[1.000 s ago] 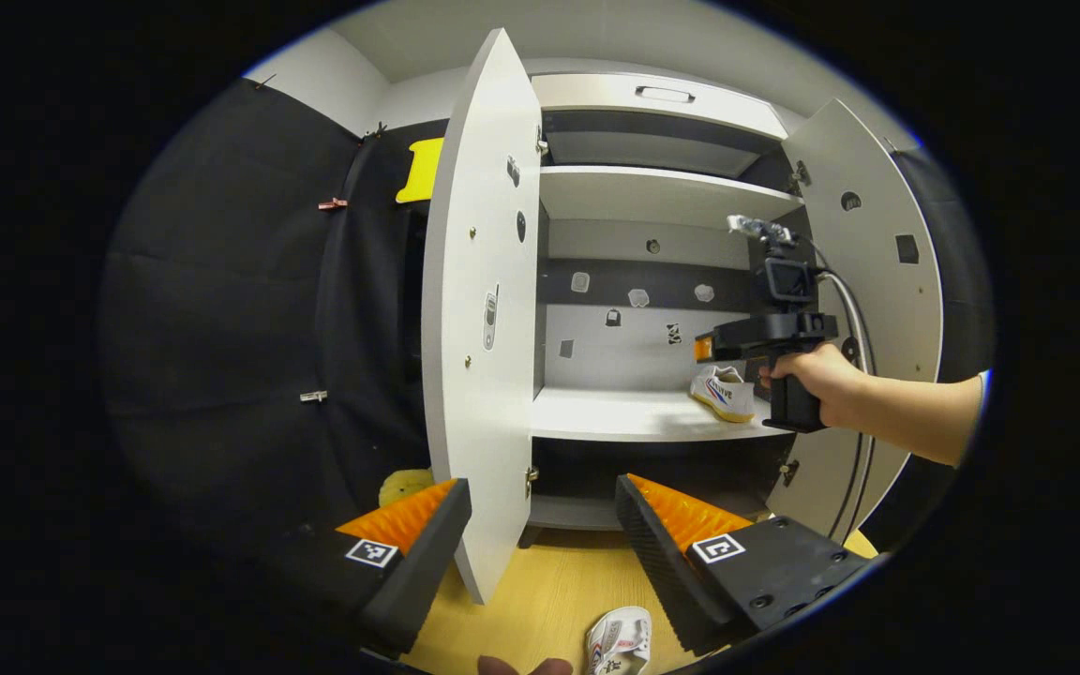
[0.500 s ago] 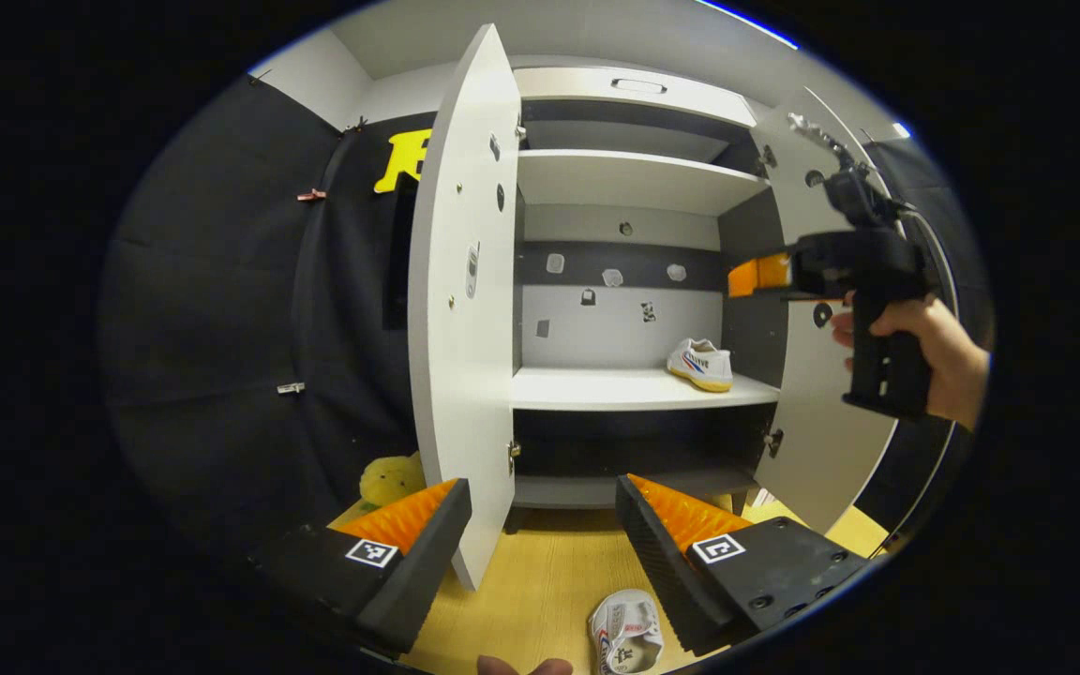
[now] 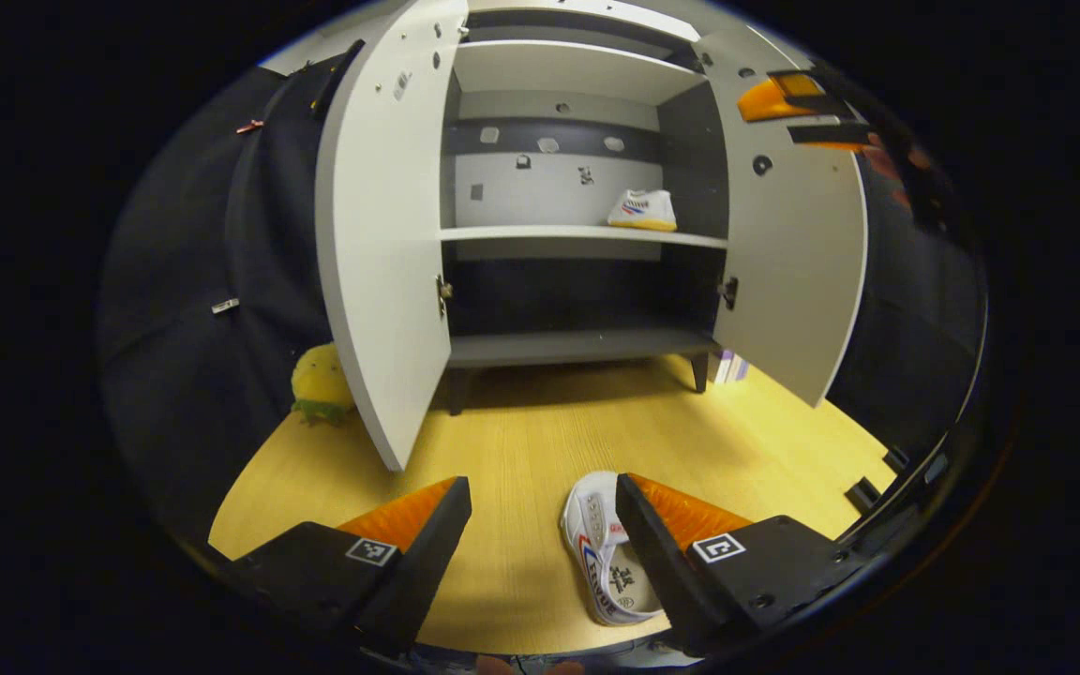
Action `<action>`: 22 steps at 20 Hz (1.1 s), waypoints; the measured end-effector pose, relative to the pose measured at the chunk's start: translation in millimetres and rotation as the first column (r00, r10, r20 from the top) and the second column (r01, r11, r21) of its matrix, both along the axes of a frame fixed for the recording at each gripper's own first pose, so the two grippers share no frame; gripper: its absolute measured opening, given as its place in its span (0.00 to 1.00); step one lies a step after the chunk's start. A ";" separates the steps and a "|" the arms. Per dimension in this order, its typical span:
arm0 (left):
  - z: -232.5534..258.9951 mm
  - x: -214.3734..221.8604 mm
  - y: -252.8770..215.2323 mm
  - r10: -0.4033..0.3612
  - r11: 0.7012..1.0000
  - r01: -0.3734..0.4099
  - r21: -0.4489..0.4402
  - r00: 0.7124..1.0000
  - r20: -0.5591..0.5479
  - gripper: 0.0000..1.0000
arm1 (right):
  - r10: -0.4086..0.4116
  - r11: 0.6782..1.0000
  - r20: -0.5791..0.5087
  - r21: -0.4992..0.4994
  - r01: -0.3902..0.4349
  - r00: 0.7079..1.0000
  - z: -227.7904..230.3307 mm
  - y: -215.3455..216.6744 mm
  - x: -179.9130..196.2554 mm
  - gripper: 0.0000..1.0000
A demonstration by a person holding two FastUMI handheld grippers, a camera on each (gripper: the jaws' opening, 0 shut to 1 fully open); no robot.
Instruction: Grab one shoe with the right hand and put it into the shoe cabinet, grab the other shoe with the left hand and put it into the shoe cabinet; then close the right door with the right hand and the left door with the left hand.
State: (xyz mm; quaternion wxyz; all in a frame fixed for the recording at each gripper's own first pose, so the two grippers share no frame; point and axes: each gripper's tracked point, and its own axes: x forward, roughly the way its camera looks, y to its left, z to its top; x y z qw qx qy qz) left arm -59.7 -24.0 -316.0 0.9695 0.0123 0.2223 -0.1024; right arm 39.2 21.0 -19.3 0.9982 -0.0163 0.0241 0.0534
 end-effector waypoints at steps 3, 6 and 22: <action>-35.7 -14.7 -15.0 -0.052 0.998 0.053 0.022 0.998 -0.044 0.98 | -0.029 1.000 -0.020 0.008 0.029 0.999 -5.1 -16.0 -5.4 0.98; -65.1 -16.9 -23.8 -0.062 0.998 0.064 0.020 0.995 -0.081 0.97 | -0.042 0.999 -0.032 0.024 0.043 0.999 -6.9 -26.8 -11.4 0.98; -148.9 48.5 -34.7 -0.004 0.995 0.024 0.094 0.978 -0.207 0.11 | -0.084 0.994 0.008 -0.071 0.084 0.996 3.7 -88.5 -35.4 0.98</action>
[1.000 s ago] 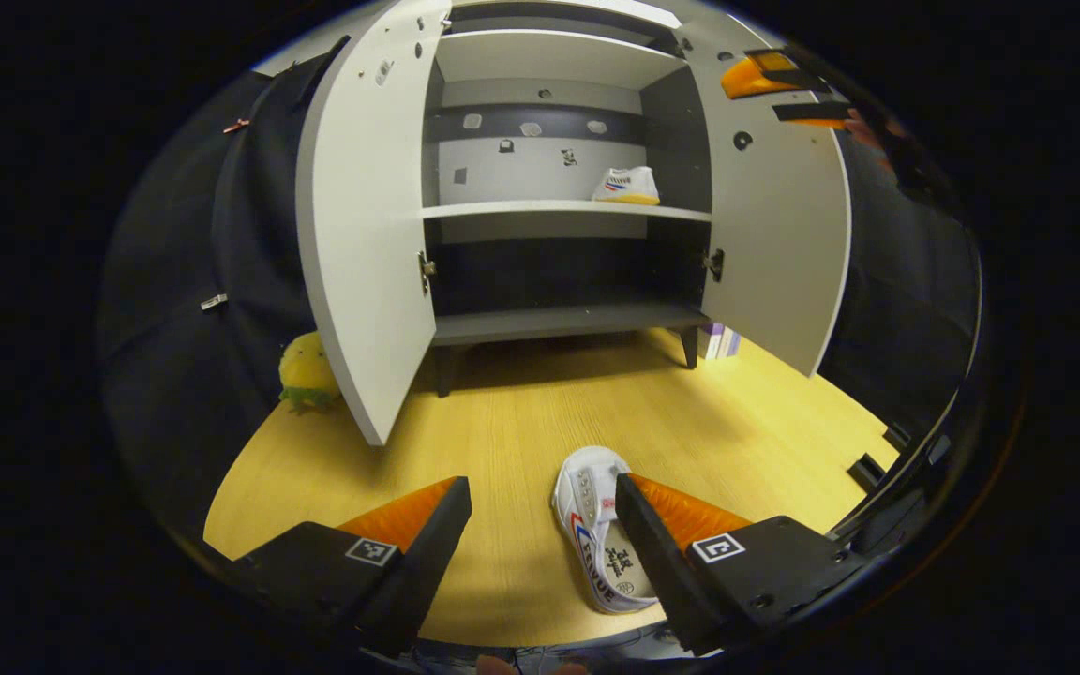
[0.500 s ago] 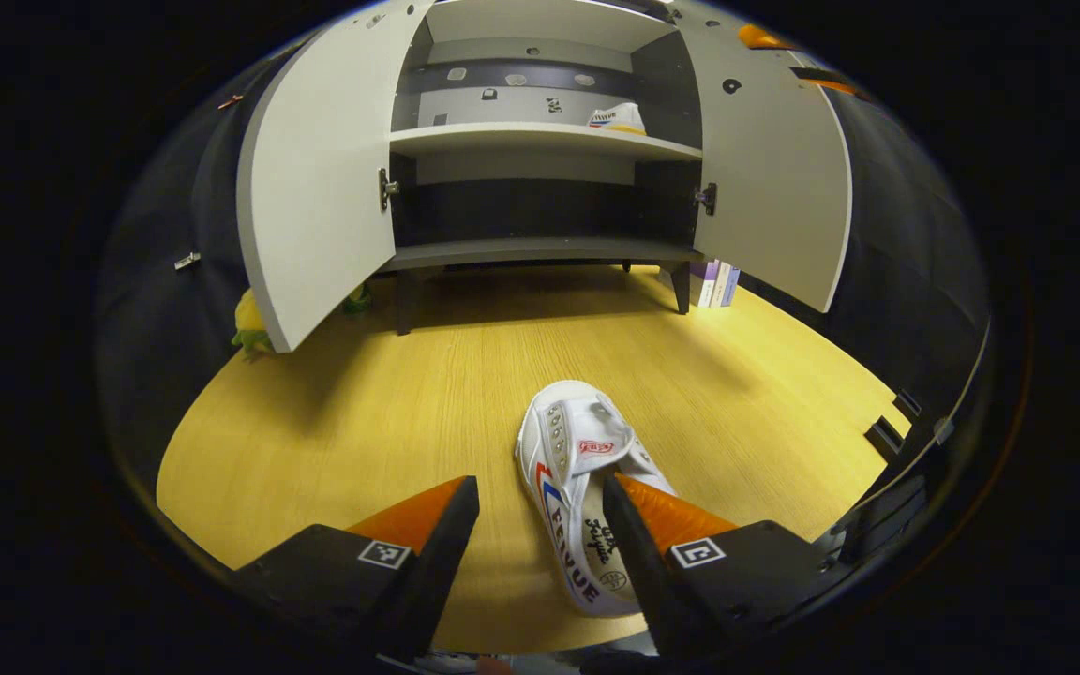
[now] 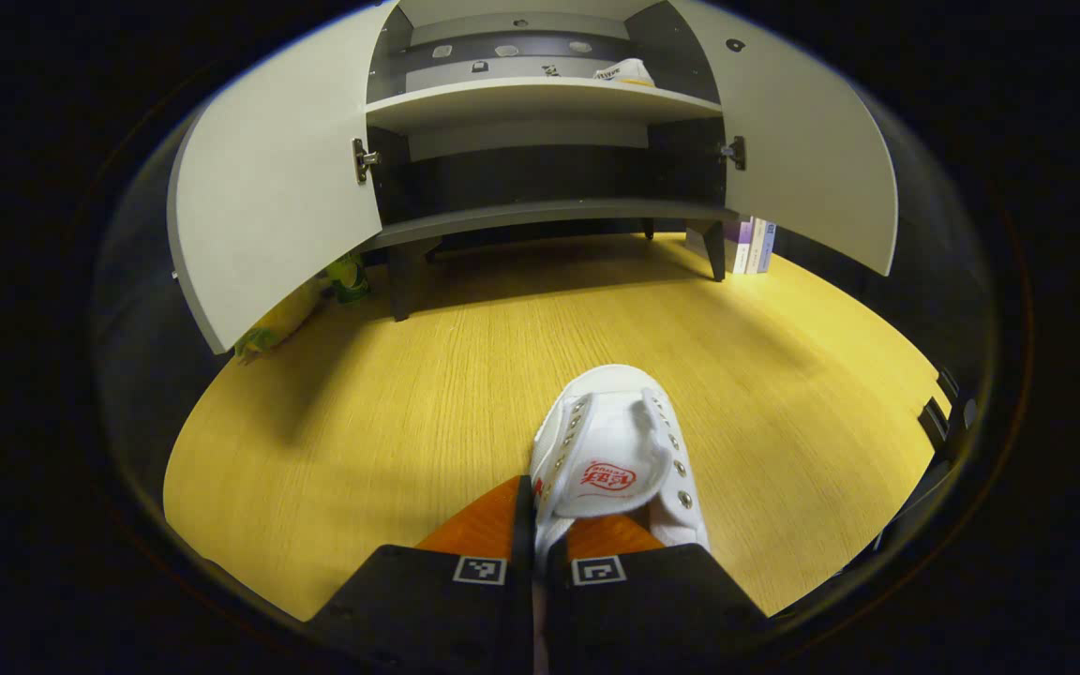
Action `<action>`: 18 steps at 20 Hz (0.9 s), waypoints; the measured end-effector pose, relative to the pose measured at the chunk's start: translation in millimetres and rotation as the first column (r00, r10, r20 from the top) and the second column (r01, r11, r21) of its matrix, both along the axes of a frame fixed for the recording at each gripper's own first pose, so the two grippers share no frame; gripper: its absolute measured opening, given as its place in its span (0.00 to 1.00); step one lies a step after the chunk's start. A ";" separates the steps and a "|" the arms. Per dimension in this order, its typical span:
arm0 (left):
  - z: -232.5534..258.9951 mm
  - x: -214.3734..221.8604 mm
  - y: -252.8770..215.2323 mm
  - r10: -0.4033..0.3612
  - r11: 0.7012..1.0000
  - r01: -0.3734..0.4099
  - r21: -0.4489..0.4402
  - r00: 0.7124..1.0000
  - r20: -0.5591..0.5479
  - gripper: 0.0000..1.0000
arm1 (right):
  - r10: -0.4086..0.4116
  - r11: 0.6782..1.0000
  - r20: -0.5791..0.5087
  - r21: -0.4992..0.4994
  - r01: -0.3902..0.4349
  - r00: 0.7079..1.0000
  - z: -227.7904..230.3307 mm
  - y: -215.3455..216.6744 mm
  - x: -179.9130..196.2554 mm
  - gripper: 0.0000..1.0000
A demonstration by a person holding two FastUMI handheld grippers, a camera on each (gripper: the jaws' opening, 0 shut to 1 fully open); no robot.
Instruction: Grab one shoe with the right hand and put it into the shoe cabinet, grab the other shoe with the left hand and put it into the shoe cabinet; then close the right door with the right hand and the left door with the left hand.
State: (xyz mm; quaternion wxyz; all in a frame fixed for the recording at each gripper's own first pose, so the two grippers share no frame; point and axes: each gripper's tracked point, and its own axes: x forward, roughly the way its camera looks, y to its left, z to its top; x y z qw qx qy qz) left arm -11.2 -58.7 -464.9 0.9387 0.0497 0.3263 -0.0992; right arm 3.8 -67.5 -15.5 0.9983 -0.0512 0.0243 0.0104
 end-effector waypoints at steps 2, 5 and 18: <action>-0.3 2.7 2.4 -0.004 1.000 0.003 -0.015 0.999 -0.044 0.07 | -0.006 1.000 -0.006 0.009 0.006 1.000 -1.9 -4.2 1.7 0.98; 3.5 4.1 2.7 -0.031 0.999 0.030 -0.021 0.997 -0.074 0.05 | -0.012 1.000 -0.003 0.023 0.012 1.000 -0.9 -8.9 3.3 0.98; 156.4 15.1 -10.2 0.042 0.988 -0.036 -0.148 0.998 0.037 0.05 | 0.000 0.999 0.063 0.054 -0.004 0.998 24.9 -25.7 -0.9 0.98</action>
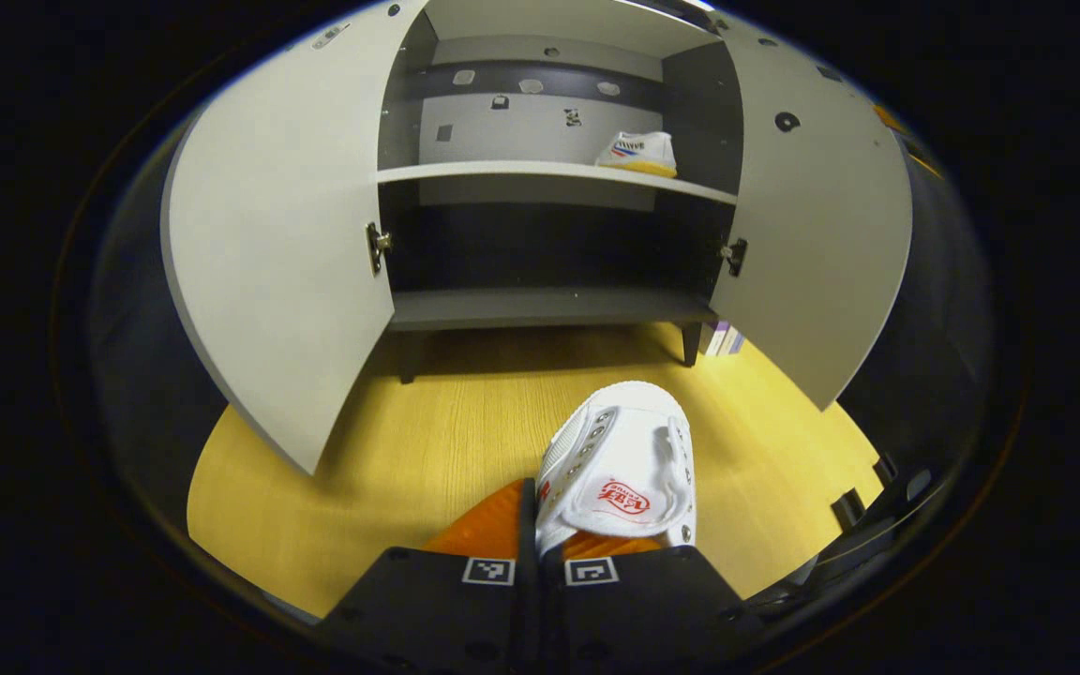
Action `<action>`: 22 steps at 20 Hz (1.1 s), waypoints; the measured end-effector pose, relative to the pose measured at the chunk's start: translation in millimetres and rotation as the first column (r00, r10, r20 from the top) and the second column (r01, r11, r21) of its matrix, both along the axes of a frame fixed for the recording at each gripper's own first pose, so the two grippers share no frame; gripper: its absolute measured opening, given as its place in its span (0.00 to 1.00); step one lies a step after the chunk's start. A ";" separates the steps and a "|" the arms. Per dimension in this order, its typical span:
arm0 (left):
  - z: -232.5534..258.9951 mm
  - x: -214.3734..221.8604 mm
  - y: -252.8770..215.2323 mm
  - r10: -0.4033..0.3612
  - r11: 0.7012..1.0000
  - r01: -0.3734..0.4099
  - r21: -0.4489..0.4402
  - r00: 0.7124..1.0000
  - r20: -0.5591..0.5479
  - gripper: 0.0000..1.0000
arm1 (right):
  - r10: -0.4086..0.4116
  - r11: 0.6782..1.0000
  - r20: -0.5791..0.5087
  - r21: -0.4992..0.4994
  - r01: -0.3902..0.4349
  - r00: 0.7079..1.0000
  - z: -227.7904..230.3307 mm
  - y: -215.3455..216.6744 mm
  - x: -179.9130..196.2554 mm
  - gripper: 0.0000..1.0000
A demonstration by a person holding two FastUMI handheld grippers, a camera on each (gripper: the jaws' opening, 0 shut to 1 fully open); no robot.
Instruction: Grab one shoe with the right hand and put it into the shoe cabinet, grab the other shoe with the left hand and put it into the shoe cabinet; then close the right door with the right hand and the left door with the left hand.
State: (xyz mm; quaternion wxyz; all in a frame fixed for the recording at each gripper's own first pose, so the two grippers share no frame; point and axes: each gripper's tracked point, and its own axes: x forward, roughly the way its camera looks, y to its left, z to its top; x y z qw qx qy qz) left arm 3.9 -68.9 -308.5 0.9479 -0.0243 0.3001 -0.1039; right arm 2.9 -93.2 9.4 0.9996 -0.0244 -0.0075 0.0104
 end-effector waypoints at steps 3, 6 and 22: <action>44.6 14.8 3.0 0.071 0.996 -0.070 -0.048 0.997 0.014 0.05 | -0.001 1.000 -0.004 -0.002 0.001 1.000 -1.8 -6.4 -3.7 0.98; 88.8 35.4 4.5 0.126 0.989 -0.123 -0.079 0.991 0.037 0.05 | -0.002 1.000 -0.032 0.024 0.003 0.999 -10.2 -14.0 -6.6 0.98; 244.0 236.3 5.4 0.334 0.939 -0.307 -0.153 0.920 0.204 0.05 | -0.128 0.989 -0.115 0.063 0.136 0.985 -49.2 -106.6 -5.5 0.98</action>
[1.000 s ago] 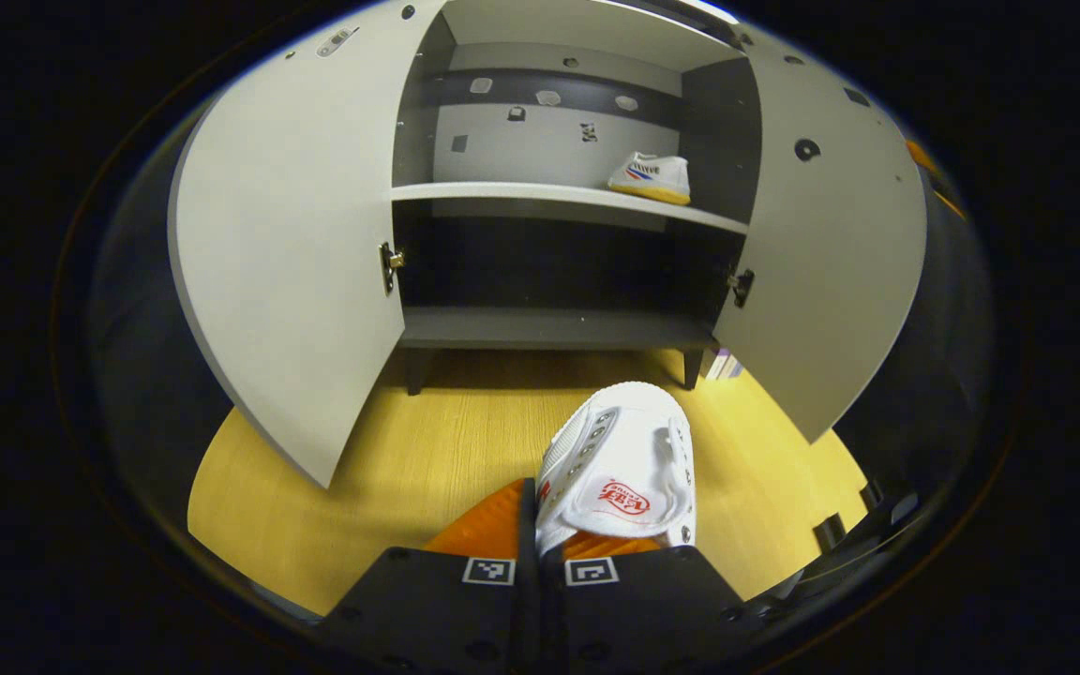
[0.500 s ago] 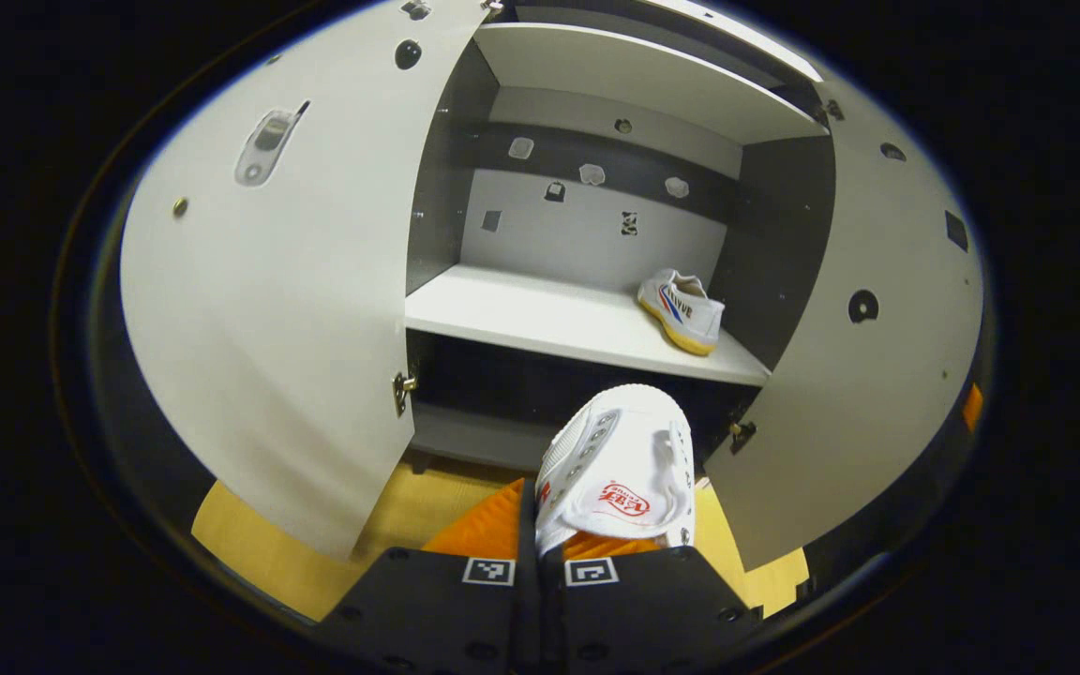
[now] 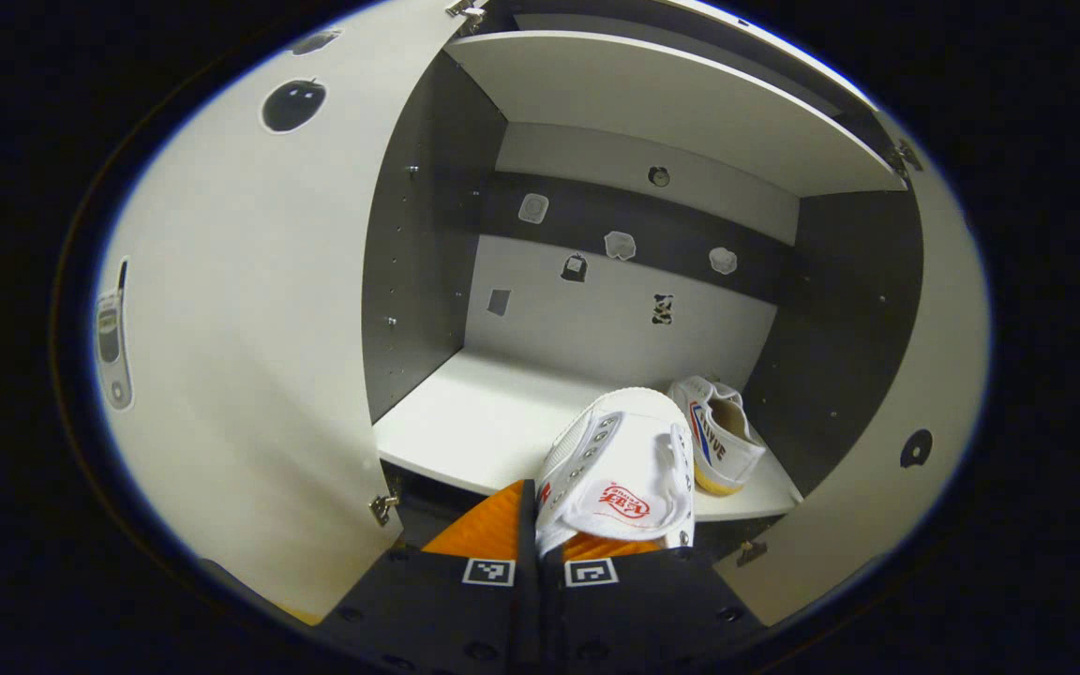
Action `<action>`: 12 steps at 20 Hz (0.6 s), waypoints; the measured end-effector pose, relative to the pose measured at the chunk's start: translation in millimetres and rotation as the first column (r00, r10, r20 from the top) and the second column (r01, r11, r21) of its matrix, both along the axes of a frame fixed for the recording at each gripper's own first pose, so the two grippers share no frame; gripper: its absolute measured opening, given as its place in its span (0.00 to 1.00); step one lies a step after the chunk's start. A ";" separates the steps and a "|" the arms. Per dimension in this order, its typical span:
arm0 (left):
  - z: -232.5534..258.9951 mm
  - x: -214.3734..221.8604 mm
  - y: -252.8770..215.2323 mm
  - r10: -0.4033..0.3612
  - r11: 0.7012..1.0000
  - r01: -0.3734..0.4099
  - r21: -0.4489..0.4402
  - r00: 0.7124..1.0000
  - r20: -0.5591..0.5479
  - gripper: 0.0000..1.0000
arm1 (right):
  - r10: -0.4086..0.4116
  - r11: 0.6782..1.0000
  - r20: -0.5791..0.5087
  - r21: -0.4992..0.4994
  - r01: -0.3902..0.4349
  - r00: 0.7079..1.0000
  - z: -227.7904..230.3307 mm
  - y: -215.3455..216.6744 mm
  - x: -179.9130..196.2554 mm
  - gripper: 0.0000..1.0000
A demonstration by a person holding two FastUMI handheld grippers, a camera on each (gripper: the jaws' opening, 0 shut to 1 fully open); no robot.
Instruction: Grab one shoe with the right hand and put it into the shoe cabinet, grab the other shoe with the left hand and put it into the shoe cabinet; then close the right door with the right hand and the left door with the left hand.
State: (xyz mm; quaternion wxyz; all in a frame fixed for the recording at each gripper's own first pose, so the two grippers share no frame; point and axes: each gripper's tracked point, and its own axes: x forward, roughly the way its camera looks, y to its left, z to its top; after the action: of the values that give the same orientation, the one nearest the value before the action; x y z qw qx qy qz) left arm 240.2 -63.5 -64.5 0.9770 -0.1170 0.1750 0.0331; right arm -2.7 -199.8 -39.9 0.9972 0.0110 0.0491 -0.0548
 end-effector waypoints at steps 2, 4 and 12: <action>4.8 31.7 2.1 0.027 1.000 -0.027 -0.002 1.000 0.003 0.05 | -0.024 1.000 0.000 0.001 0.024 1.000 -0.8 -15.9 2.4 0.98; 4.5 63.4 5.1 0.055 0.998 -0.055 -0.005 0.998 -0.009 0.05 | -0.043 0.999 -0.004 0.002 0.043 0.999 -2.7 -30.1 5.9 0.98; -38.2 176.8 10.0 0.118 0.992 -0.107 0.071 0.979 -0.168 0.05 | -0.116 0.993 -0.034 0.008 0.116 0.993 -16.9 -85.3 21.7 0.98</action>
State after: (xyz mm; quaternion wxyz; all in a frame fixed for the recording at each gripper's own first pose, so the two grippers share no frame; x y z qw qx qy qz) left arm 417.0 -53.5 -102.6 0.9580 -0.0931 0.2505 0.1036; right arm 19.0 -285.1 -56.8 0.9913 0.0177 0.0651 -0.1128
